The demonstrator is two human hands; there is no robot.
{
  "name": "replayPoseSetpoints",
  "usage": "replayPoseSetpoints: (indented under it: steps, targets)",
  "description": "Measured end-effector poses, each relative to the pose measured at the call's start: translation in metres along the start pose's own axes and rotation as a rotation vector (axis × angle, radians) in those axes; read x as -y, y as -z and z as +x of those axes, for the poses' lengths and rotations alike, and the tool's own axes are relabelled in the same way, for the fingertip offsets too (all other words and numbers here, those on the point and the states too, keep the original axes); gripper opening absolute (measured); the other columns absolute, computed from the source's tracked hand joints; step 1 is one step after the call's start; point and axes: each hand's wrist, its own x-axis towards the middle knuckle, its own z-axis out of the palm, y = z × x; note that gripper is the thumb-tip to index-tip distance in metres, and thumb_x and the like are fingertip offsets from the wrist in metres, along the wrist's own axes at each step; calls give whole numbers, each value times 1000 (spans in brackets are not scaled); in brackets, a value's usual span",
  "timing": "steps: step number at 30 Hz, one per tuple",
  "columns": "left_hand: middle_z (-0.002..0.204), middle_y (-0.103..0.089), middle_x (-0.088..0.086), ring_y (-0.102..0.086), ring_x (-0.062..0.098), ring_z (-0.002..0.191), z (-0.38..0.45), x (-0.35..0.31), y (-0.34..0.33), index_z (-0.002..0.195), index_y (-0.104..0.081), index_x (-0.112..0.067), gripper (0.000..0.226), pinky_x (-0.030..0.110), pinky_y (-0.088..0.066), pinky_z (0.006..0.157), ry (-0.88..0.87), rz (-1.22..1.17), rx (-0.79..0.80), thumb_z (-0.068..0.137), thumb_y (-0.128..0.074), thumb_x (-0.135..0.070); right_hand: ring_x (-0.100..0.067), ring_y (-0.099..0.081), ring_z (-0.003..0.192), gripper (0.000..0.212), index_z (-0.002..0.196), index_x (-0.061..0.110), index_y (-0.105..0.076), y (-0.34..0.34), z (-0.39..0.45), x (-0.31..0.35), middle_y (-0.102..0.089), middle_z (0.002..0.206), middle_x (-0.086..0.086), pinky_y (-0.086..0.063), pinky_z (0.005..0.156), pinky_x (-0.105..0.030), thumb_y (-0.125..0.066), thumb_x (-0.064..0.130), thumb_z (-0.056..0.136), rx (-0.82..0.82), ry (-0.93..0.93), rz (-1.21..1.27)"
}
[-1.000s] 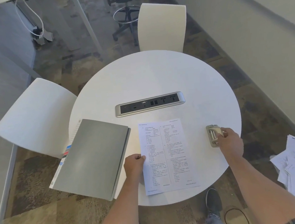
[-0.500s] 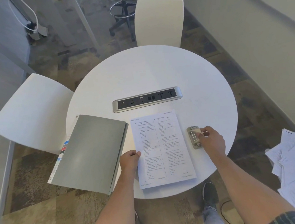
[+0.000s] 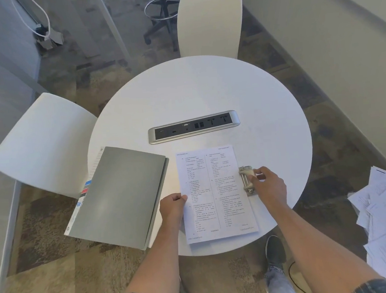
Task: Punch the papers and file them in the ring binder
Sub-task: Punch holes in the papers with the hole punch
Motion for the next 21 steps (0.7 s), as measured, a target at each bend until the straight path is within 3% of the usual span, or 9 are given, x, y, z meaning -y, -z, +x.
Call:
replayPoseSetpoints:
  steps: [8, 14, 21]
  targets:
    - [80, -76, -3, -69, 19, 73, -3, -2, -6, 73, -74, -16, 21, 25, -52, 61, -19, 39, -20, 93, -72, -10, -2, -62, 77, 8, 99, 37, -61, -3, -2, 0, -69, 94, 17, -42, 60, -22, -67, 42, 96, 7, 6, -15]
    - [80, -76, -2, -69, 21, 74, -7, -4, -11, 73, -74, -14, 21, 34, -58, 71, -23, 53, -20, 93, -71, -11, -18, -66, 88, 21, 109, 31, -71, -8, -1, -1, -65, 93, 15, -53, 76, -33, -59, 46, 100, -39, -5, -95]
    - [76, -73, -11, -68, 12, 72, -14, -9, -15, 66, -70, -24, 28, 24, -52, 62, -44, 116, -55, 93, -71, -14, -20, -64, 87, 18, 101, 28, -72, -9, -4, 5, -68, 98, 8, -45, 70, -32, -60, 40, 99, -70, -34, -143]
